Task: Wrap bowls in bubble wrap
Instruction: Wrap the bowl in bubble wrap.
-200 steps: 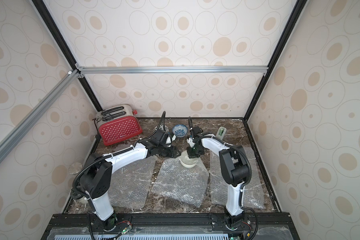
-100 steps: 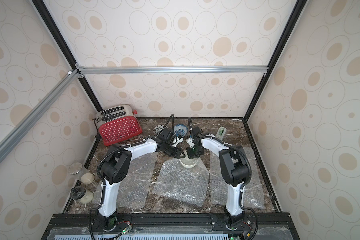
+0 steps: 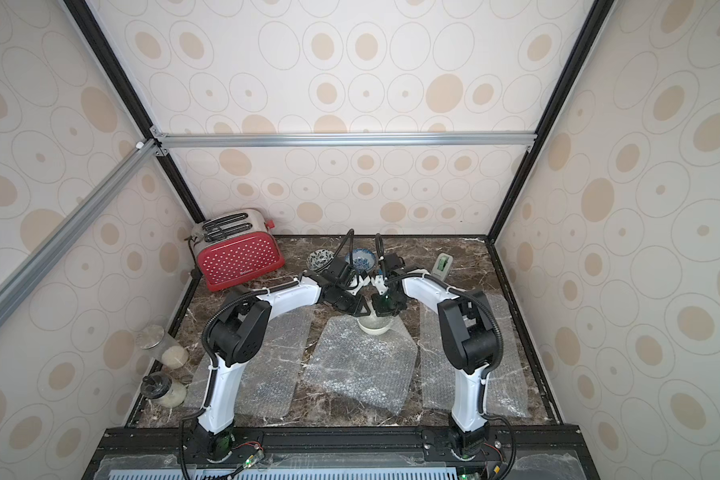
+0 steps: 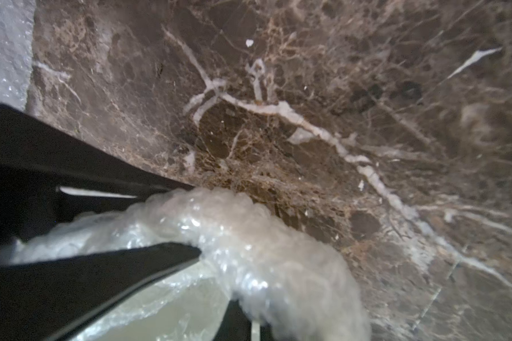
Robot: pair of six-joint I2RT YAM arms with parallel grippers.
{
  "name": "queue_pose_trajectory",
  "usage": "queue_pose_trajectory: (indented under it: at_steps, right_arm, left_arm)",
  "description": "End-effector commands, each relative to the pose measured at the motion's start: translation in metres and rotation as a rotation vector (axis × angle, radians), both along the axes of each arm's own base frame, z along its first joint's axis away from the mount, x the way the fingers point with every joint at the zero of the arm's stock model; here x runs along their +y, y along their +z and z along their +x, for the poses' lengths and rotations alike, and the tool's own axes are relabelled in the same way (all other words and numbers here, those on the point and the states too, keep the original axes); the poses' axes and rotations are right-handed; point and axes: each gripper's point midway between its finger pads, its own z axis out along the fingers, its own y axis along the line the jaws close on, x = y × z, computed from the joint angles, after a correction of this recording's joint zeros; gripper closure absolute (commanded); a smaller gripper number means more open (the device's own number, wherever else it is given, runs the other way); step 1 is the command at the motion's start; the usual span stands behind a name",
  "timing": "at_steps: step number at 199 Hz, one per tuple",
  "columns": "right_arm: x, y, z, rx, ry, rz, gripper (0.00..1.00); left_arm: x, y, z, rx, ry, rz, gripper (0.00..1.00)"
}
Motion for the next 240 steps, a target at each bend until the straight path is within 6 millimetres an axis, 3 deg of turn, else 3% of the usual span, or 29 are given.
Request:
queue_pose_trajectory:
  at_steps: [1, 35, 76, 148, 174, 208, 240]
  right_arm:
    - [-0.003, 0.016, -0.004, -0.028, 0.008, -0.001, 0.8]
    - [0.005, 0.038, -0.005, -0.054, 0.01, 0.064, 0.71]
    - [0.004, 0.065, -0.013, -0.09, 0.0, 0.112, 0.68]
    - [-0.028, 0.077, -0.048, -0.087, -0.09, 0.09, 0.67]
    - [-0.044, 0.063, -0.082, 0.001, -0.184, 0.068, 0.67]
    - [-0.058, 0.027, -0.151, 0.179, -0.356, 0.101, 0.65]
    - [-0.095, 0.014, -0.194, 0.199, -0.472, -0.023, 0.58]
  left_arm:
    - [0.016, -0.005, 0.003, -0.011, 0.042, 0.092, 0.78]
    - [0.032, 0.0, 0.003, -0.024, 0.106, 0.151, 0.8]
    - [0.049, -0.001, -0.001, -0.021, 0.203, 0.185, 0.8]
    - [0.064, 0.01, -0.001, -0.032, 0.298, 0.214, 0.79]
    - [0.068, 0.01, 0.001, -0.024, 0.332, 0.24, 0.79]
    - [0.072, 0.006, 0.0, -0.009, 0.364, 0.249, 0.79]
    - [0.078, 0.01, 0.0, -0.024, 0.393, 0.253, 0.79]
